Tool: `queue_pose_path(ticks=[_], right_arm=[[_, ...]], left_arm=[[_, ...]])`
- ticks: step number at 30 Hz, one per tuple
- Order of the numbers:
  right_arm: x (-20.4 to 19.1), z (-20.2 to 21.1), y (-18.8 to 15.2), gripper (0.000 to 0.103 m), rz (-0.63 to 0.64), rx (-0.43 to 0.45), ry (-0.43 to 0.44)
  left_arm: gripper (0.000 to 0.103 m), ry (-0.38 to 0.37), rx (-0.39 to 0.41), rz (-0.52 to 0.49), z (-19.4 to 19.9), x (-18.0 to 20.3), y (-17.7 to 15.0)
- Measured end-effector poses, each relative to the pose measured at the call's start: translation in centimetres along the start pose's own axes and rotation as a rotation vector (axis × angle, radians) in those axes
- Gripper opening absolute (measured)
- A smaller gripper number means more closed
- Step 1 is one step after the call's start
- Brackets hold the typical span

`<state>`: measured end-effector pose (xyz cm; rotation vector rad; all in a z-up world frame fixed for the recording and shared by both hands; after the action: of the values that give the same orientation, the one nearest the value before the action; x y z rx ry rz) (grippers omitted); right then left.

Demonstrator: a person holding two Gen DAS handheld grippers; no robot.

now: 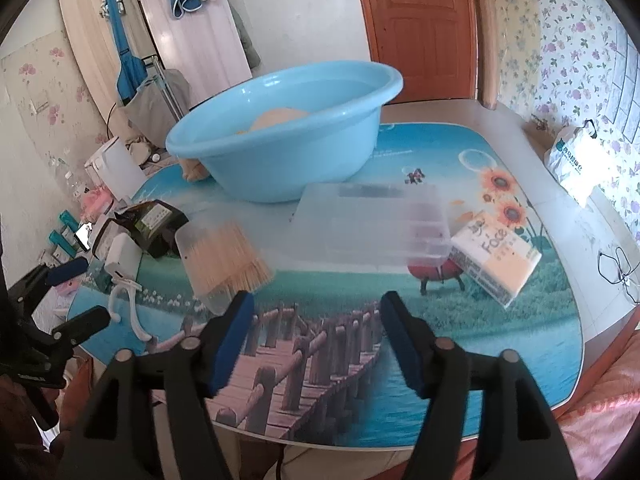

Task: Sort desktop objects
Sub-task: 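Move the left tool back over the table toward the floss pick box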

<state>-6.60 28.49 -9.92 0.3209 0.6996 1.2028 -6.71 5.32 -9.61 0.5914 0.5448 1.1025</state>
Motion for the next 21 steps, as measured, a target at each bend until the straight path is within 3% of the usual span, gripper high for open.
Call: queue_pose_path(ticks=[6,13,17,21], right_arm=[[-0.8,0.1,0.1,0.071,0.027,0.017,0.015],[-2.1,1.4,1.3,0.103,0.061,0.131,0.028],[-3.0,1.6,1.3,0.103,0.091,0.191,0.063],[-4.2,0.6,0.0,0.103,0.18,0.127,0.043]], left_arm=[[0.103,0.004,-0.008,0.053,0.0,-1.3,-0.5],[0.103,0.016,0.0,0.062,0.5,-1.9,-0.8],[0.103,0.029,-0.005,0.065,0.4,-2.3,-1.1],[0.103,0.032,-0.009,0.066,0.3,-2.5,-1.6]])
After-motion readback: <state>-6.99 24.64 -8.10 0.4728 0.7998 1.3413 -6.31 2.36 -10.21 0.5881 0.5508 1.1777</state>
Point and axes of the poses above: each gripper's, at about its wrist camera, not at the fingertips, and z roughly against the way its jaws point, x to its right, y to its top, the point moved 9 cm from there along -z, roughly the way its jaws point, and after that the axes turned 11 degrees about -z, right-handed, at the moved point
